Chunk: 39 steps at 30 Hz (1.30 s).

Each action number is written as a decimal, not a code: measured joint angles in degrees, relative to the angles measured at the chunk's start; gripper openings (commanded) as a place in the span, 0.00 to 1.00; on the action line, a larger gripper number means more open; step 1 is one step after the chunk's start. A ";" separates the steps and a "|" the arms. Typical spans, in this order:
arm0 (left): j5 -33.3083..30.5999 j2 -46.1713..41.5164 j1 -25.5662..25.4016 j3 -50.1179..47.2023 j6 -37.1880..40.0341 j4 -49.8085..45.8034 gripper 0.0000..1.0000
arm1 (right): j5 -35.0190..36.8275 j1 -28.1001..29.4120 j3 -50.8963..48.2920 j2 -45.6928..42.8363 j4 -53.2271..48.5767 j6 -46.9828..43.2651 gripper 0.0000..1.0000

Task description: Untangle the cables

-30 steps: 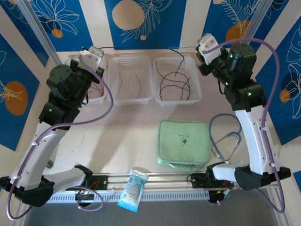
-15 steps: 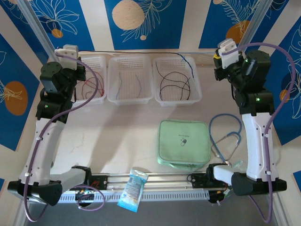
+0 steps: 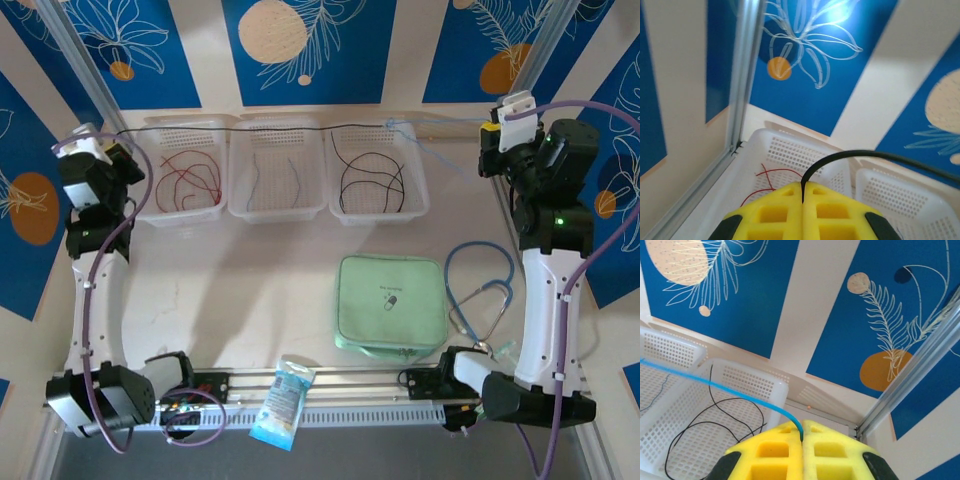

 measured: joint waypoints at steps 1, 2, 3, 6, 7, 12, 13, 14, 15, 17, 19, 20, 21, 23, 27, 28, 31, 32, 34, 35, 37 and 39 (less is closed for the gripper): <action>-0.04 0.00 0.87 -0.52 -1.51 0.57 0.00 | 0.15 -0.39 -0.15 -0.09 0.24 0.22 0.00; -0.04 -0.02 1.51 -1.01 -2.78 1.18 0.00 | 0.22 -0.68 -0.33 -0.22 0.31 0.39 0.00; -0.20 -0.02 2.21 -1.55 -4.26 1.86 0.00 | 0.33 -0.98 -0.57 -0.39 0.37 0.44 0.00; -0.57 -0.35 4.09 -3.41 -7.89 3.69 0.00 | 0.59 -1.92 -1.16 -1.16 0.50 1.05 0.00; -0.68 -0.42 4.52 -3.93 -8.92 4.09 0.00 | 0.61 -2.12 -1.31 -1.42 0.46 1.25 0.00; 0.85 -0.39 4.83 -4.57 -11.78 6.10 0.00 | -0.52 -2.32 -1.36 -2.03 0.52 2.03 0.00; 1.79 -0.37 4.83 -4.57 -12.20 6.73 0.00 | -0.90 -2.29 -1.36 -2.03 0.52 2.36 0.00; 2.80 -0.37 4.83 -4.57 -12.59 7.32 0.00 | -1.18 -2.29 -1.36 -2.08 0.52 2.45 0.00; 4.07 -0.33 4.83 -4.55 -13.14 8.00 0.00 | -1.53 -2.29 -1.36 -2.08 0.50 2.62 0.00; 6.54 -0.15 4.83 -4.04 -14.23 8.68 0.00 | -1.95 -2.19 -1.36 -2.08 0.50 2.84 0.00; 9.46 0.44 4.74 -2.58 -15.43 9.29 0.00 | -2.47 -1.92 -1.36 -2.08 0.50 3.19 0.00; 10.56 0.70 4.59 -1.88 -16.06 9.62 0.00 | -2.67 -1.81 -1.36 -2.08 0.50 3.30 0.00; 11.93 1.03 4.26 -0.85 -16.65 10.16 0.00 | -2.95 -1.66 -1.36 -2.08 0.50 3.50 0.00; 13.79 1.57 3.08 1.14 -17.57 10.80 0.00 | -3.23 -1.46 -1.36 -2.08 0.50 3.85 0.00; 15.91 2.12 -2.27 5.09 -17.92 11.69 0.00 | -3.65 -1.05 -1.36 -2.08 0.50 4.83 0.00; 16.11 2.27 -4.35 6.05 -17.90 11.80 0.00 | -3.72 -0.94 -1.36 -2.08 0.50 5.14 0.00; 16.28 3.08 -10.86 8.59 -17.44 12.00 0.00 | -3.89 -0.48 -1.36 -2.08 0.55 5.77 0.00; 16.22 3.54 -12.79 9.40 -17.11 12.00 0.00 | -3.91 -0.33 -1.36 -2.08 0.59 5.99 0.00; 15.65 4.90 -17.62 11.54 -15.91 11.85 0.00 | -3.91 -0.07 -1.36 -2.08 0.72 6.40 0.00; 15.39 5.46 -19.50 12.37 -15.34 11.78 0.00 | -3.91 -0.02 -1.36 -2.08 0.76 6.45 0.00; 13.05 7.04 -24.63 14.64 -12.85 11.21 0.00 | -3.91 0.07 -1.44 -2.08 0.94 6.84 0.00; 10.84 8.59 -29.51 16.83 -10.21 10.82 0.00 | -3.91 0.07 -1.97 -2.21 1.38 7.17 0.00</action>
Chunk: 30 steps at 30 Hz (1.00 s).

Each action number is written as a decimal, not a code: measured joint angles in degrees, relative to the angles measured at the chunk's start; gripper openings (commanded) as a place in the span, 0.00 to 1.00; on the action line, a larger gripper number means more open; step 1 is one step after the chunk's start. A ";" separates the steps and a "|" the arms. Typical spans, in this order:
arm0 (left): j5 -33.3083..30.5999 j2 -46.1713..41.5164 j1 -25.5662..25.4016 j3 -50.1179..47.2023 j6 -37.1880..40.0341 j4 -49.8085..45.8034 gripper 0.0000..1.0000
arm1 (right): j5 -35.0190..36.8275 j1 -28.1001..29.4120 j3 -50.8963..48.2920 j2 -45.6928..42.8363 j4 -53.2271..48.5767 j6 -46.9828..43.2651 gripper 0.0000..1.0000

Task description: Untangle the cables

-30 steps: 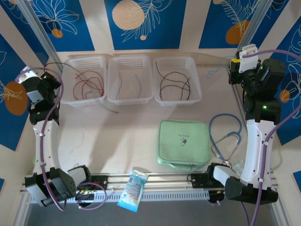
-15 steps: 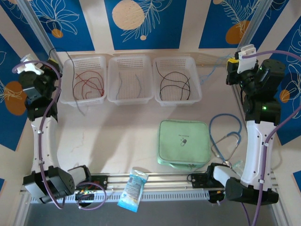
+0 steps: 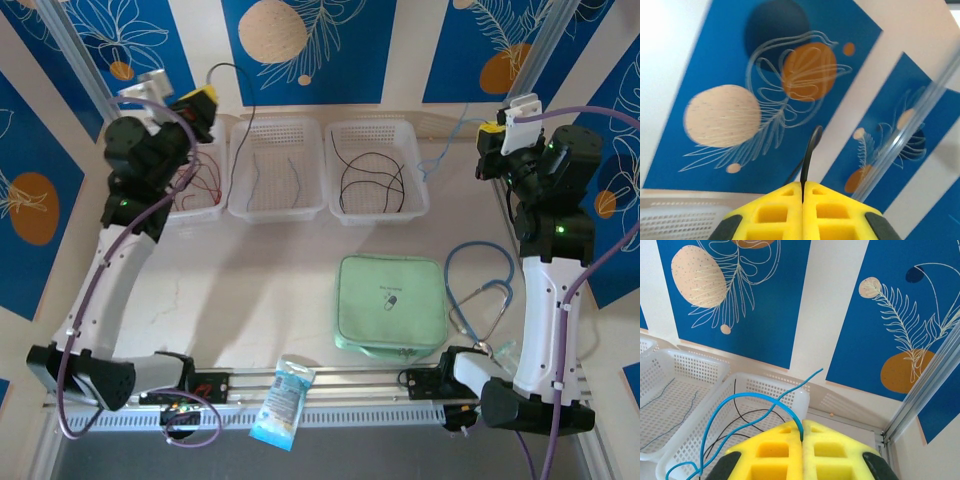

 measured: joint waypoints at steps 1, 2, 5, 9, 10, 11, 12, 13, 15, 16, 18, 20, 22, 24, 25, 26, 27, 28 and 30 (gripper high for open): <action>-1.03 1.05 -2.62 1.44 1.40 -0.24 0.00 | 0.00 0.00 -0.52 -0.07 0.31 0.26 0.00; -1.81 2.21 -4.68 2.93 2.38 -0.31 0.00 | 0.00 0.00 -0.96 -0.15 0.42 0.42 0.00; -3.48 6.34 -9.53 8.20 5.11 -0.28 0.00 | 0.04 0.00 -2.67 -0.48 0.74 0.79 0.00; -5.62 13.09 -14.51 17.53 9.01 -0.55 0.00 | 0.04 -0.13 -4.02 -0.68 0.79 1.18 0.00; -6.05 15.02 -15.47 20.44 9.84 -0.68 0.00 | 0.04 -0.15 -4.17 -0.68 0.85 1.25 0.00; -6.38 16.85 -16.11 23.30 10.49 -0.85 0.00 | 0.02 -0.24 -4.31 -0.68 0.87 1.38 0.00; -6.56 18.95 -16.68 26.64 10.99 -0.57 0.00 | 0.02 -0.33 -4.39 -0.70 0.87 1.60 0.00; -6.69 21.03 -17.14 29.83 11.50 -0.28 0.00 | 0.02 -0.50 -4.59 -0.72 1.16 1.66 0.00; -6.67 24.92 -17.79 35.78 12.15 0.72 0.00 | 0.02 -0.81 -5.07 -0.94 1.33 1.97 0.00; -6.67 27.43 -18.10 39.71 12.33 1.14 0.00 | 0.02 -0.94 -5.29 -1.07 1.38 2.19 0.00; -6.69 32.39 -18.64 47.43 12.41 1.75 0.00 | 0.00 -1.25 -5.70 -1.38 1.81 2.49 0.00; -6.69 37.53 -19.28 55.45 12.61 1.73 0.00 | 0.00 -1.60 -5.97 -1.64 1.88 2.69 0.00; -6.91 42.23 -19.85 62.10 12.76 1.88 0.00 | -0.02 -2.10 -6.12 -1.81 2.08 2.86 0.00; -7.23 44.85 -20.17 64.26 12.74 2.12 0.00 | -0.17 -2.99 -6.16 -1.99 2.10 3.06 0.00; -7.56 45.83 -20.31 64.50 12.74 2.29 0.00 | -0.35 -3.58 -6.19 -2.08 2.10 3.13 0.00; -7.82 46.69 -20.37 64.57 12.74 2.29 0.00 | -0.63 -4.15 -6.19 -2.19 2.10 3.28 0.00; -8.13 47.78 -20.41 64.57 12.72 2.40 0.00 | -0.87 -4.72 -6.19 -2.29 2.12 3.34 0.00; -8.28 48.81 -20.48 64.57 12.72 2.60 0.00 | -1.11 -5.33 -6.19 -2.36 2.12 3.39 0.00; -8.46 51.15 -20.70 64.57 12.74 3.17 0.00 | -1.38 -6.14 -6.21 -2.51 2.12 3.56 0.00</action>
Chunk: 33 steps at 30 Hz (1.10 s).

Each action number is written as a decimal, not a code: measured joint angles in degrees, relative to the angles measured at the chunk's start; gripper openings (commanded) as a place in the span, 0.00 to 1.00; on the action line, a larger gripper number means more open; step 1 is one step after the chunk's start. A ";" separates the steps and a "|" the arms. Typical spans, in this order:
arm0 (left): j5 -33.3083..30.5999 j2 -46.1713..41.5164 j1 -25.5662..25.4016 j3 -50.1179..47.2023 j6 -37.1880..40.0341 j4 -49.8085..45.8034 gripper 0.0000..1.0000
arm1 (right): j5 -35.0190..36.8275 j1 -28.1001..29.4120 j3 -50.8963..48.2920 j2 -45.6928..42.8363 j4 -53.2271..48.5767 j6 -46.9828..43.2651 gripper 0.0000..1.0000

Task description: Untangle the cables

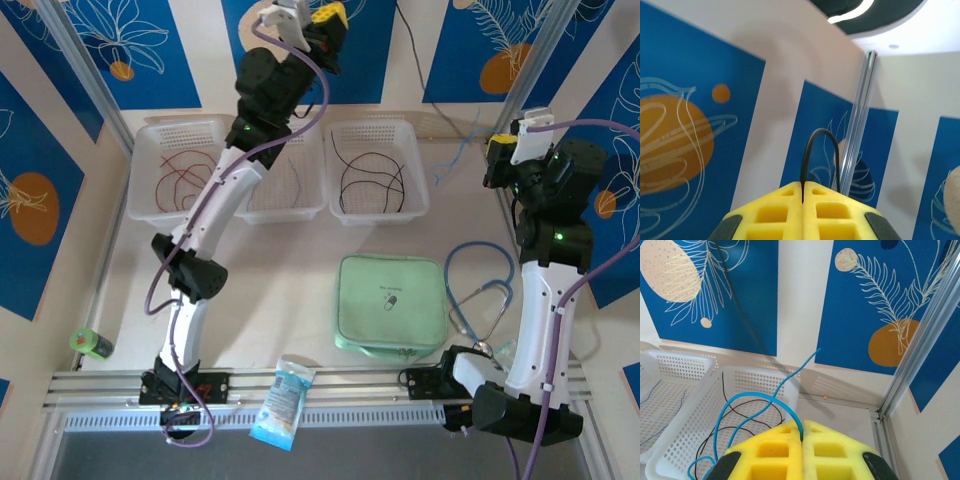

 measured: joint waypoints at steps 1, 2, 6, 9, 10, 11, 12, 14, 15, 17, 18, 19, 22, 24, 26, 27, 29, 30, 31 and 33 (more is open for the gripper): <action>-0.13 1.05 -0.11 0.00 0.07 0.07 0.00 | -0.22 -0.24 0.00 -0.04 0.02 0.04 0.00; -0.13 2.01 -0.22 0.00 0.24 0.04 0.00 | -0.39 -0.42 -0.02 -0.09 0.07 0.13 0.00; 0.42 5.22 -0.74 -2.93 0.00 -1.01 0.00 | -1.27 -0.55 -0.81 -0.20 0.63 0.81 0.00; 0.46 5.51 -1.53 -12.28 0.02 -0.37 0.00 | -1.68 -0.66 -1.60 -0.26 0.83 1.09 0.00; 0.50 6.34 -1.97 -14.88 0.04 -0.59 0.00 | -1.81 -0.70 -1.77 -0.28 0.81 1.20 0.00; 0.55 7.69 -2.32 -15.78 0.02 -1.40 0.00 | -1.86 -0.70 -1.86 -0.31 0.83 1.25 0.00; 0.74 9.73 -2.73 -15.93 0.02 -2.58 0.00 | -2.03 -0.72 -1.86 -0.33 0.83 1.27 0.00; 1.77 14.45 -3.48 -15.21 -0.09 -6.27 0.00 | -2.32 -0.74 -1.86 -0.44 0.85 1.46 0.00; 2.12 16.98 -3.85 -14.34 -0.46 -8.85 0.00 | -2.45 -0.74 -1.86 -0.48 0.87 1.55 0.00; 2.47 21.09 -4.42 -13.29 -0.90 -13.64 0.00 | -2.51 -0.74 -1.86 -0.52 0.87 1.92 0.00; 2.40 22.77 -4.72 -13.25 -0.90 -16.20 0.00 | -2.56 -0.74 -1.86 -0.52 0.87 2.10 0.00; 1.97 24.24 -5.03 -13.18 -0.87 -18.82 0.00 | -2.71 -0.74 -1.86 -0.52 0.87 2.27 0.00; 0.42 27.02 -5.77 -12.07 -0.85 -25.86 0.00 | -2.93 -0.74 -1.86 -0.52 0.87 2.54 0.00; -0.31 27.96 -5.90 -10.40 -0.81 -29.18 0.00 | -2.95 -0.74 -1.86 -0.52 0.87 2.54 0.00; -1.14 28.06 -5.99 -9.29 -0.63 -31.19 0.15 | -2.95 -0.74 -1.86 -0.52 0.87 2.54 0.00; -1.44 28.06 -5.99 -8.72 -0.50 -31.76 0.29 | -2.97 -0.74 -1.86 -0.52 0.87 2.54 0.00; -1.64 28.04 -5.99 -7.98 -0.55 -32.04 0.42 | -3.13 -0.74 -1.86 -0.52 0.87 2.54 0.00; -1.60 27.96 -5.97 -7.85 -0.57 -32.04 0.48 | -3.17 -0.74 -1.86 -0.52 0.85 2.54 0.00; -1.55 27.87 -5.97 -7.82 -0.42 -32.02 0.55 | -3.32 -0.74 -1.86 -0.52 0.85 2.51 0.00; -1.18 27.54 -5.99 -7.82 0.02 -31.95 0.61 | -3.39 -0.72 -1.86 -0.52 0.83 2.51 0.00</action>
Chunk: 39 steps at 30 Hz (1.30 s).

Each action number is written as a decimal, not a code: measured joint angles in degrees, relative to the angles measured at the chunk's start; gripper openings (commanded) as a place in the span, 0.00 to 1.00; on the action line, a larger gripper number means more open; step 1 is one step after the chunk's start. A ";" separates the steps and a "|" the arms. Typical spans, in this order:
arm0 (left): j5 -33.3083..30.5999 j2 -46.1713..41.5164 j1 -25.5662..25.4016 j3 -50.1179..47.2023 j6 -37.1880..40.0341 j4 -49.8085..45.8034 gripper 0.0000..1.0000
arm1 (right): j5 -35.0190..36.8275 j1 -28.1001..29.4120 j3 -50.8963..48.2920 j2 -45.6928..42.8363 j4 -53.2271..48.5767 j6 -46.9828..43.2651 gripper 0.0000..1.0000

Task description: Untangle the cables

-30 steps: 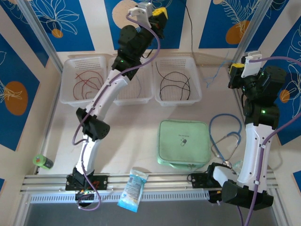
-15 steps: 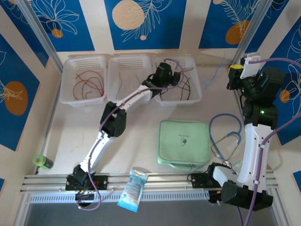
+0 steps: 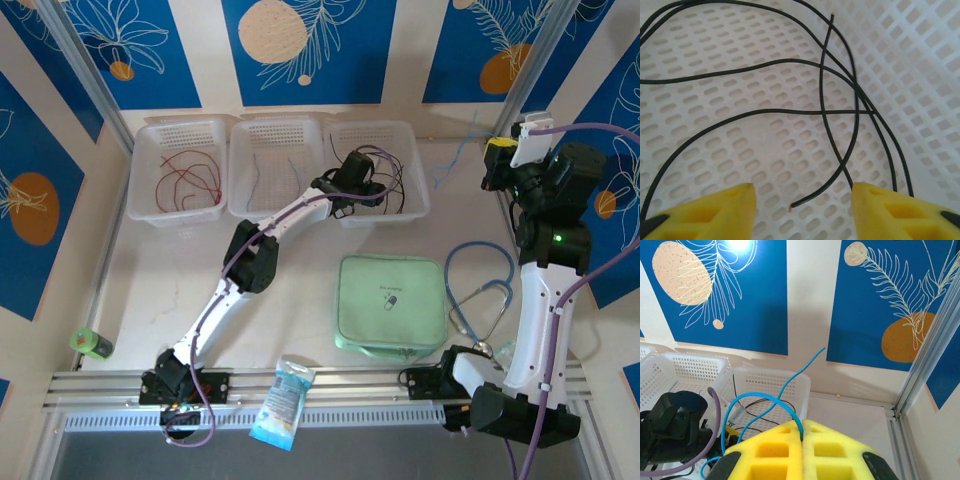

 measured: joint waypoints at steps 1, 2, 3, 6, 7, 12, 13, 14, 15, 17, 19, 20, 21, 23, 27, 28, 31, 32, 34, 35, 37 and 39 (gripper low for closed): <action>0.17 -0.33 0.00 0.00 0.31 0.07 0.63 | -0.04 0.00 0.00 0.00 -0.02 -0.02 0.00; 0.28 -0.83 0.00 0.00 0.74 0.09 0.65 | -0.22 0.00 0.00 0.00 -0.02 -0.04 0.00; 0.35 -1.68 0.00 0.00 0.94 0.11 0.68 | -0.44 0.00 0.00 0.00 -0.02 -0.24 0.00; 1.14 -5.92 0.02 -0.28 2.36 0.20 0.75 | -1.81 0.09 -1.16 -0.76 0.55 -1.57 0.00; 1.46 -8.24 0.02 -0.85 2.91 0.46 0.76 | -2.80 0.11 -2.34 -1.44 1.27 -2.23 0.00; 2.25 -24.06 0.00 -8.00 4.98 4.09 0.84 | -10.05 1.33 -9.68 -4.57 6.34 -7.28 0.00; 2.47 -27.43 0.02 -9.86 5.33 5.29 0.85 | -11.47 2.05 -10.38 -4.66 6.84 -8.61 0.00; 2.95 -30.62 0.02 -11.67 5.46 6.45 0.86 | -12.76 3.02 -10.93 -4.59 7.48 -10.03 0.00; 3.72 -33.86 0.02 -13.46 5.49 7.45 0.86 | -13.92 4.28 -11.43 -4.46 8.20 -11.56 0.00; 5.70 -38.29 0.17 -15.43 5.31 8.39 0.87 | -15.21 7.02 -12.50 -4.31 10.05 -14.82 0.00; 8.57 -41.31 0.55 -16.44 4.13 8.81 0.88 | -15.28 10.64 -14.16 -4.31 12.02 -18.27 0.00; 9.94 -42.14 0.74 -16.72 3.50 8.72 0.88 | -15.13 12.41 -14.84 -4.24 12.90 -19.67 0.00; 11.54 -42.71 0.92 -16.87 2.40 8.46 0.89 | -14.69 14.32 -15.39 -3.96 13.60 -21.18 0.00; 14.16 -43.10 1.36 -17.16 0.33 7.08 0.89 | -13.22 17.84 -15.82 -3.13 14.84 -23.58 0.00; 16.94 -43.10 2.16 -19.02 -2.89 2.62 0.92 | -9.46 23.76 -15.85 -0.98 17.70 -27.19 0.00; 17.03 -43.17 2.19 -19.98 -3.58 1.62 0.93 | -8.52 24.70 -15.85 -0.50 18.27 -27.78 0.00; 16.74 -44.22 2.29 -24.24 -4.44 -0.02 0.94 | -5.99 26.21 -15.85 0.44 19.37 -28.98 0.00; 16.70 -44.70 2.29 -25.62 -4.72 -0.26 0.94 | -5.35 26.45 -15.85 0.57 19.61 -29.07 0.00; 16.28 -45.72 2.29 -27.89 -5.27 -0.42 0.95 | -4.04 26.82 -15.85 0.85 20.09 -29.46 0.00; 16.17 -46.01 2.32 -28.33 -5.49 -0.52 0.95 | -3.52 26.95 -15.85 0.90 20.20 -29.59 0.00; 16.13 -46.73 2.40 -28.57 -6.16 -0.50 0.96 | -2.47 26.97 -15.85 0.94 20.35 -29.68 0.00; 16.44 -47.50 2.51 -28.76 -7.19 0.15 0.95 | -1.70 26.95 -15.85 0.94 20.57 -29.68 0.00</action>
